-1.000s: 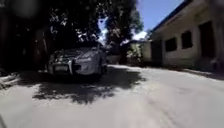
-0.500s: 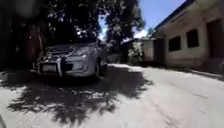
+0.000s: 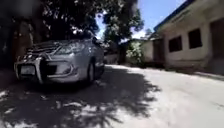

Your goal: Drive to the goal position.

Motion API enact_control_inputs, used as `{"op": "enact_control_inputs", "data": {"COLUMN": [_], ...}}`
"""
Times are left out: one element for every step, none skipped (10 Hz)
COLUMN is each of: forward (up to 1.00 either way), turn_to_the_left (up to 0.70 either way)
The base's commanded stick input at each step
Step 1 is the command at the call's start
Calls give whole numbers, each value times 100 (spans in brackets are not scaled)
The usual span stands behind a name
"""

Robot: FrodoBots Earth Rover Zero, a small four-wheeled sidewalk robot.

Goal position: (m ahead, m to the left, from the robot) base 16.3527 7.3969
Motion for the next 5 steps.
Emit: {"op": "enact_control_inputs", "data": {"forward": [100,100,100,100,100], "turn_to_the_left": [-7,-7,-12,-20,-19]}}
